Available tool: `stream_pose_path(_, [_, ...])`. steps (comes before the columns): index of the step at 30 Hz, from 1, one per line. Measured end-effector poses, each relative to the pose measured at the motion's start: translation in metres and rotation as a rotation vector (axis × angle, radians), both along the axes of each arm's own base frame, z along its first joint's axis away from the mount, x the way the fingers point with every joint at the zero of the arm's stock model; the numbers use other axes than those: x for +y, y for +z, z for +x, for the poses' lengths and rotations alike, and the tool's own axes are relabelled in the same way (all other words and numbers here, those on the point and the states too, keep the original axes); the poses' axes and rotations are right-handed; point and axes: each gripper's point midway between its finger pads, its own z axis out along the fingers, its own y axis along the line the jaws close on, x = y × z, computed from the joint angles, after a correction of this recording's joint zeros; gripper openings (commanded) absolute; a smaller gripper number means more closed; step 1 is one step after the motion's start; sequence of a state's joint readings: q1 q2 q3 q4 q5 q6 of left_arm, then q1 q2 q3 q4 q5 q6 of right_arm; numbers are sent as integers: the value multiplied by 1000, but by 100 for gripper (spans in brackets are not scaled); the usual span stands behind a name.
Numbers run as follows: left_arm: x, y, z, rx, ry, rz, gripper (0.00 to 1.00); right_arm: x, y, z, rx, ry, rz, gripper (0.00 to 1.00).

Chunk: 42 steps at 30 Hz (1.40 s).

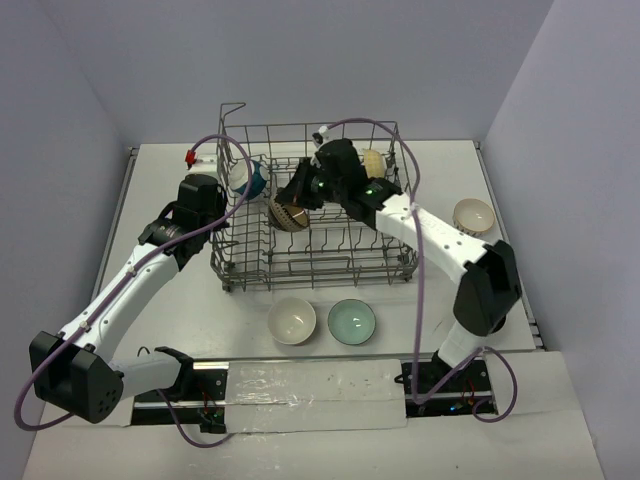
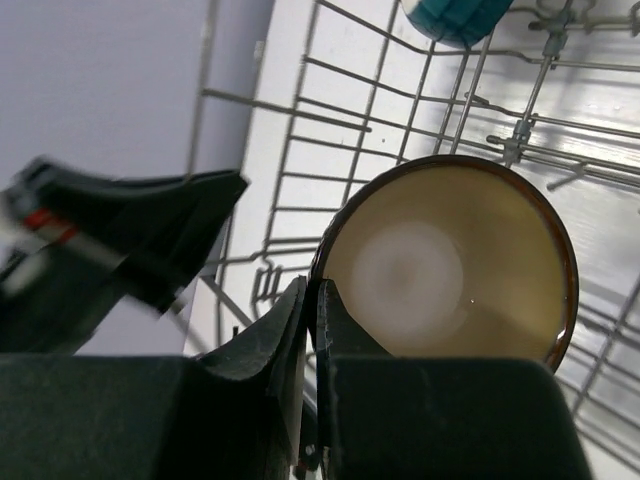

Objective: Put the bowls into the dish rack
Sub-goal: Turn the bowl upside down over the dish rack.

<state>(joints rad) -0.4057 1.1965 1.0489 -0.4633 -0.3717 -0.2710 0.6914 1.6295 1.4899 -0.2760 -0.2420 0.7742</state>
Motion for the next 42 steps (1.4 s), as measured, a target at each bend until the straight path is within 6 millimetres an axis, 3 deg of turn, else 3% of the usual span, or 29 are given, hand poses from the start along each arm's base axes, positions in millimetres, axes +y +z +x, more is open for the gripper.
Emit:
stream_pose_path(3, [0, 0, 0, -1, 1, -1, 0, 19, -28, 14, 44, 11, 18, 0])
stream_pose_path(6, [0, 0, 0, -2, 1, -3, 0, 35, -43, 25, 70, 16, 62, 0])
stream_pose_path(15, [0, 0, -1, -2, 1, -4, 0, 70, -24, 51, 45, 15, 300, 0])
stream_pose_path(20, [0, 0, -1, -2, 1, -4, 0, 85, -47, 61, 101, 0, 358, 0])
stream_pose_path(24, [0, 0, -1, -2, 1, -4, 0, 94, -69, 64, 164, -15, 372, 0])
stream_pose_path(36, [0, 0, -2, -2, -1, -6, 0, 106, -58, 57, 216, -14, 565, 0])
stream_pose_path(42, [0, 1, -2, -3, -1, -6, 0, 102, -82, 51, 264, -27, 555, 0])
